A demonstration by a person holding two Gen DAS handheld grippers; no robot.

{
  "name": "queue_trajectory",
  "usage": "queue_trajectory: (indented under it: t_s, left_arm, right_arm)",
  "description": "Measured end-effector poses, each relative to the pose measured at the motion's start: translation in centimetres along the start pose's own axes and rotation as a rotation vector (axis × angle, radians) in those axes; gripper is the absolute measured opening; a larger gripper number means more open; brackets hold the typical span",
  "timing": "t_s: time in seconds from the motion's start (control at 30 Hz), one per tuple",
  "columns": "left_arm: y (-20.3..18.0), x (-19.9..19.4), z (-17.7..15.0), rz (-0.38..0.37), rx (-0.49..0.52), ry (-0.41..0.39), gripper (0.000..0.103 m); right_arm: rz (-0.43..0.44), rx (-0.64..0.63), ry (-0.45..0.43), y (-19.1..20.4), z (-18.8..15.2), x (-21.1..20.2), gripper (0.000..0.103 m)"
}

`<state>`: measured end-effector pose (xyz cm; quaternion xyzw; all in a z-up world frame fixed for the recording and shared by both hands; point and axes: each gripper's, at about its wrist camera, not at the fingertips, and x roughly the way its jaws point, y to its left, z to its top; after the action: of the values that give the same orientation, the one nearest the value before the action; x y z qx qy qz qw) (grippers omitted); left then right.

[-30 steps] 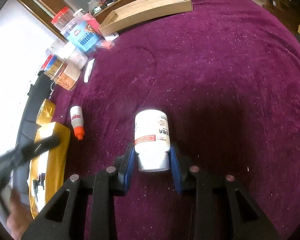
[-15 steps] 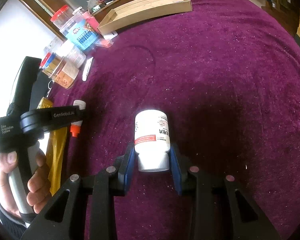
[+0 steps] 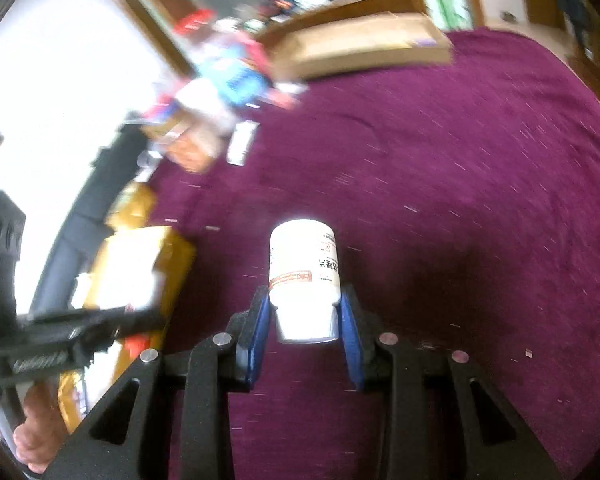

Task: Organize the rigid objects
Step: 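Carry the pill bottle and orange-capped bottle into the tray and release them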

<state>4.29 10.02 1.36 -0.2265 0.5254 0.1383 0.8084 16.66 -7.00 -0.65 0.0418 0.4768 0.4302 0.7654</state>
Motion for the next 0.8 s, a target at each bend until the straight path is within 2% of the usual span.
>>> queue_trajectory:
  t_s: [0.1,0.2,0.3,0.4,0.53,0.63,0.8]
  left_arm:
    - [2.3,-3.6,-3.2,-0.076,-0.035,-0.033,0.025]
    - [5.7,-6.4,-5.4,-0.116,-0.094,-0.072,0.025]
    - [9.7,-8.3,-6.3,-0.090,-0.149,-0.131,0.025]
    - [12.4,-8.3,-6.5,-0.095,-0.193,-0.142,0.025]
    - [14.2,-8.4,-6.3,-0.146,-0.230,-0.152,0.025]
    - [14.8,-8.7,-6.4,-0.153,-0.239,-0.157,0.025]
    - [17.1,-8.0,-5.5,-0.130,-0.267,-0.164,0.025]
  right_arm:
    - [0.048,-0.083,-0.035,2.3,-0.5,-0.6,0.030]
    - [0.073,-0.160,-0.049,4.5,-1.3,-0.5,0.030]
    - [0.083,-0.168,-0.015,6.4,-2.0,-0.1,0.030]
    - [0.137,-0.220,0.020,10.7,-3.0,0.1,0.030]
    - [0.176,-0.300,0.029,15.6,-4.6,0.2,0.030]
    - [0.184,-0.311,0.042,17.6,-4.9,0.9,0.030]
    - [0.152,-0.311,0.070,19.1,-4.5,2.6,0.030]
